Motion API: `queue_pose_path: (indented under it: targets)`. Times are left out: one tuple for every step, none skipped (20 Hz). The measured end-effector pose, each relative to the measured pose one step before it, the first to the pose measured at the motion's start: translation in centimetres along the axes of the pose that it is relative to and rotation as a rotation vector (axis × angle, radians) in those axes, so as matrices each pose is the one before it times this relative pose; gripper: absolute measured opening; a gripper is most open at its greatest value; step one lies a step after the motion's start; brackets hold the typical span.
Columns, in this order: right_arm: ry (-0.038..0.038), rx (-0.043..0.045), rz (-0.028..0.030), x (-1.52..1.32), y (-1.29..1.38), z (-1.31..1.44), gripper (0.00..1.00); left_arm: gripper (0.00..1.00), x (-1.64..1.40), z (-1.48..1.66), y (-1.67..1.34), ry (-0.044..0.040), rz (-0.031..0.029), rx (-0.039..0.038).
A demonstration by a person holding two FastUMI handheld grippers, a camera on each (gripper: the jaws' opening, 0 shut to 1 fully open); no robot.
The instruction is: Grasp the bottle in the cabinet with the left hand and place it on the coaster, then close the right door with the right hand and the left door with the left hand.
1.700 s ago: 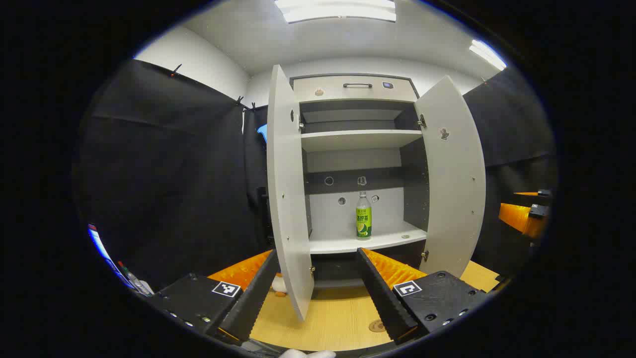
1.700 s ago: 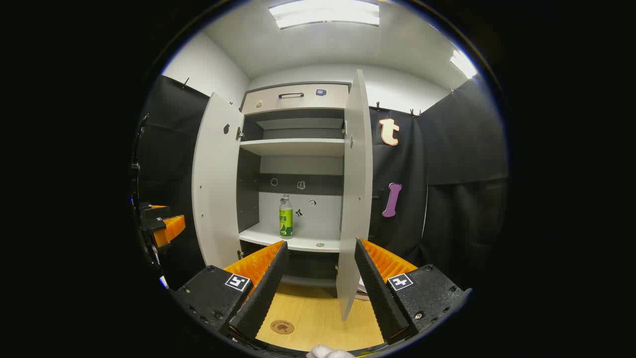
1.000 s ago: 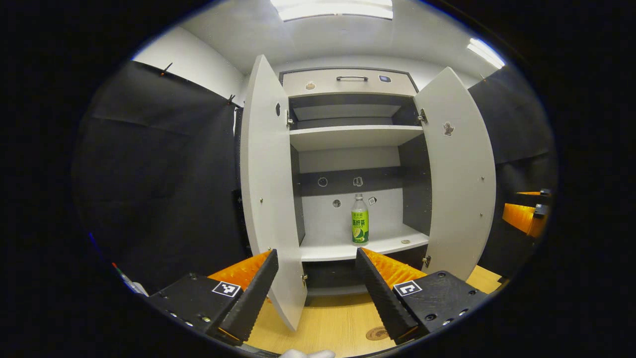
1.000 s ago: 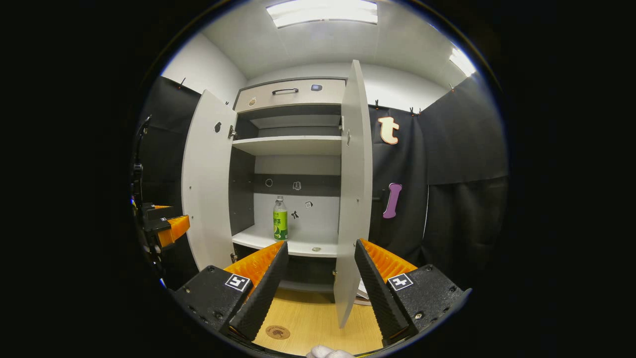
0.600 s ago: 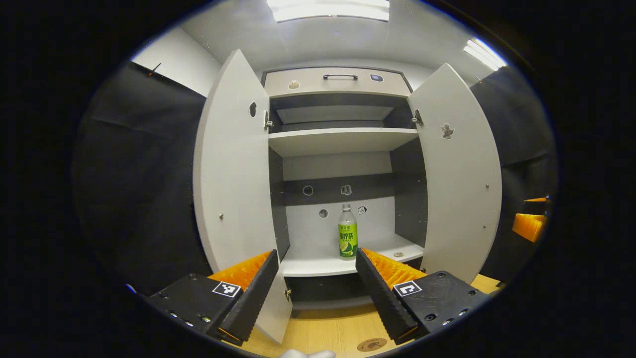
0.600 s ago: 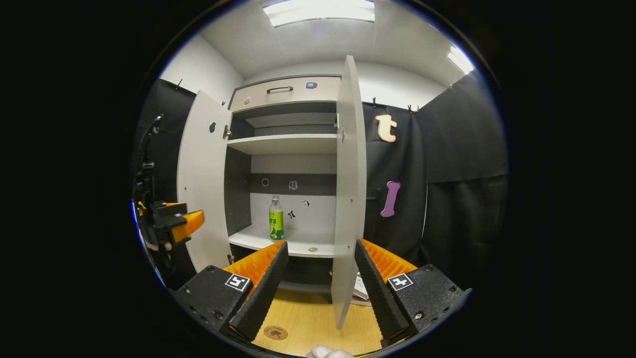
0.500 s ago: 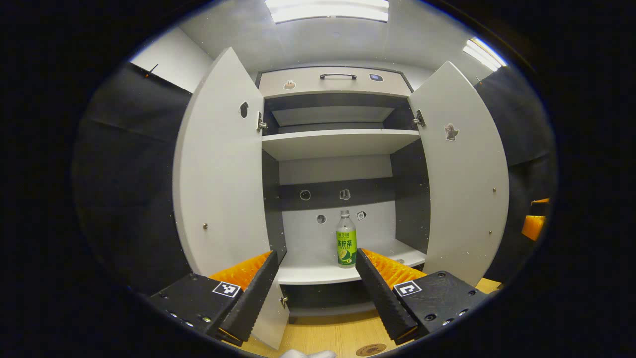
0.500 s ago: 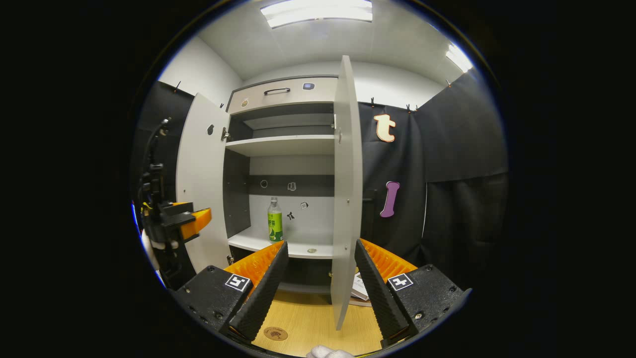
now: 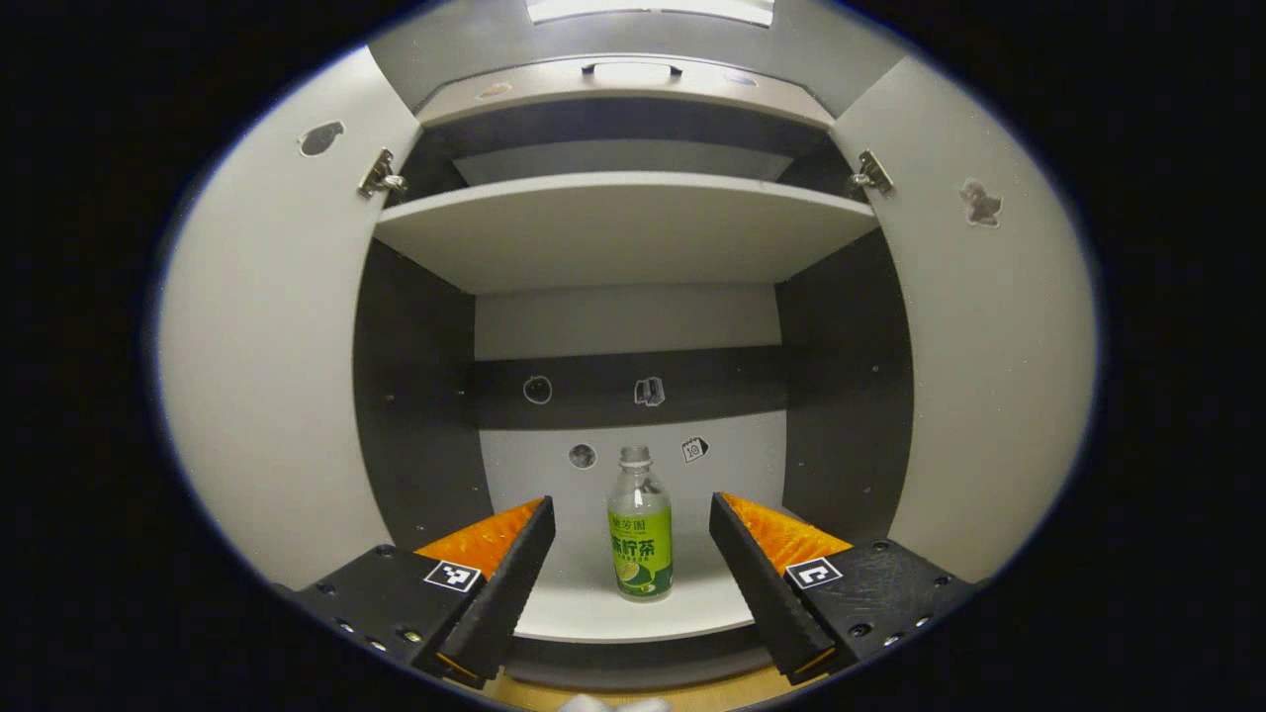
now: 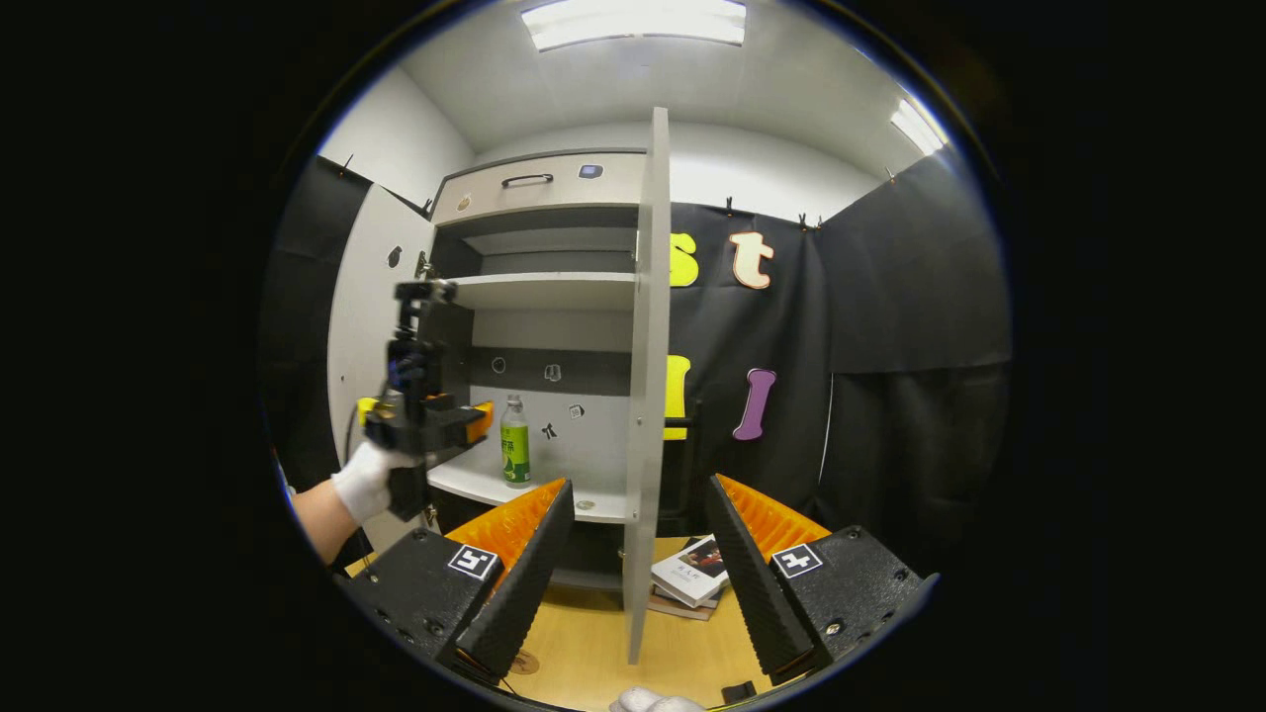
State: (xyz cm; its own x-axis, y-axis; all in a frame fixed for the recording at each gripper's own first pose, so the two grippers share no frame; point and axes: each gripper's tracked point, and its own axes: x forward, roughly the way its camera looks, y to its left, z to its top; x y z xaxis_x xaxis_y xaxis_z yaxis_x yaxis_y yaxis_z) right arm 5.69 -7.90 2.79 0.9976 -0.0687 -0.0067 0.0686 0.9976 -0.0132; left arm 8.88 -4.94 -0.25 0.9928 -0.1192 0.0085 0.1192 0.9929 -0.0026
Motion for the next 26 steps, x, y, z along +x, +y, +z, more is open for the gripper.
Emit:
queue_pose_path:
  targets:
    - [0.00273, 0.00219, 0.00205, 0.083, -0.077, 0.093, 0.83, 0.96, 0.724, -0.252, -0.094, 0.01019, 0.01238, 0.00821]
    - [0.00185, 0.00156, 0.00262, -0.044, -0.004, 0.247, 0.83, 0.96, 0.481, -0.296, -0.102, 0.01118, 0.01062, 0.00247]
    - [0.00062, -0.0033, 0.00208, 0.049, -0.017, 0.111, 0.83, 0.96, 1.741, -0.655, -0.536, 0.01691, 0.01034, -0.00172]
    - [-0.00044, -0.00783, -0.00023, -0.031, -0.001, 0.092, 0.83, 0.96, 0.809, -0.697, 0.081, 0.01996, 0.01469, -0.00771]
    - [0.00077, -0.00961, 0.0012, 0.081, 0.083, 0.035, 0.83, 0.96, 1.281, -0.698, 0.167, 0.01783, 0.01109, -0.00416]
    - [0.001, -0.0039, 0.01104, 0.069, 0.335, -0.042, 0.83, 0.96, 0.98, -0.554, 0.199, 0.01614, 0.01553, -0.00117]
    - [-0.00384, 0.00184, 0.02056, -0.048, 0.587, -0.01, 0.83, 0.96, 0.973, -0.533, 0.137, 0.00838, 0.00126, 0.00099]
    - [-0.00129, 0.00189, 0.0066, 0.093, 0.131, -0.218, 0.83, 0.96, 0.935, -0.675, -0.106, 0.01625, 0.00255, -0.01077]
    - [0.00756, -0.00104, 0.00308, 0.107, 0.008, -0.34, 0.83, 0.96, 0.335, -0.607, -0.378, 0.01245, -0.01733, -0.02004]
    - [0.01197, -0.00114, 0.00656, 0.206, 0.196, -0.404, 0.83, 0.96, 0.73, -0.1, -0.469, -0.00449, -0.00762, -0.01134]
    - [0.00685, 0.00332, 0.00678, 0.135, 0.078, -0.216, 0.83, 0.96, 0.61, -0.059, -0.187, -0.00544, -0.00013, 0.0029]
    - [0.00524, 0.00316, 0.0032, 0.049, 0.033, -0.062, 0.83, 0.96, 0.486, -0.151, 0.151, 0.00701, 0.01487, 0.00914]
    - [0.00388, -0.00002, -0.00013, -0.009, -0.044, -0.057, 0.83, 0.96, -0.33, 0.012, -0.154, 0.0043, 0.00546, -0.00668]
    - [0.00169, -0.00302, -0.00157, -0.033, -0.047, -0.094, 0.83, 0.96, 0.449, 0.066, -0.394, -0.002, -0.00974, -0.01242]
    - [-0.00232, -0.00228, 0.00028, -0.057, 0.003, 0.043, 0.83, 0.96, 0.781, -0.255, 0.126, 0.00635, 0.00038, -0.01133]
    - [-0.00178, -0.00129, 0.00142, -0.001, 0.065, -0.051, 0.83, 0.96, 0.408, -0.593, 0.04, 0.01714, -0.00017, -0.01047]
    - [-0.00056, -0.00003, 0.00269, -0.084, 0.032, -0.022, 0.83, 0.94, 0.281, -0.582, 0.203, 0.02252, 0.01253, -0.00213]
    - [0.00014, 0.00089, 0.00265, -0.071, 0.03, -0.067, 0.83, 0.89, -0.198, 0.033, 0.427, 0.00302, 0.01814, 0.00142]
    - [-0.00066, -0.00107, -0.00015, -0.074, -0.101, 0.026, 0.83, 0.76, 0.333, 0.171, 0.145, -0.00011, 0.00171, -0.00388]
    - [-0.00025, -0.00136, -0.00131, -0.023, -0.097, -0.044, 0.83, 0.75, -0.645, 0.145, -0.163, -0.00108, -0.00587, -0.0112]
    - [-0.00323, 0.00156, -0.00061, -0.085, -0.056, 0.091, 0.83, 0.74, -0.343, 0.428, -0.108, -0.00861, -0.01135, -0.00523]
    - [-0.00434, 0.00396, 0.00072, -0.112, -0.034, 0.032, 0.83, 0.74, -0.539, 0.666, 0.081, -0.02077, -0.00406, 0.00961]
    - [-0.00348, 0.00093, -0.00154, -0.094, -0.046, 0.101, 0.83, 0.71, -1.036, 0.595, 0.133, -0.01885, -0.00356, 0.01388]
    - [-0.00471, 0.00052, -0.00554, -0.17, -0.175, -0.031, 0.83, 0.72, -1.267, 0.541, 0.072, -0.01851, -0.00594, 0.0091]
    - [-0.00702, 0.00267, -0.00751, -0.158, -0.112, 0.038, 0.83, 0.72, -1.483, 0.466, -0.425, -0.0131, -0.01319, 0.00152]
    - [-0.0034, 0.00453, -0.00316, -0.091, -0.012, -0.104, 0.83, 0.71, -1.18, 0.289, -0.208, -0.01198, -0.0123, 0.00488]
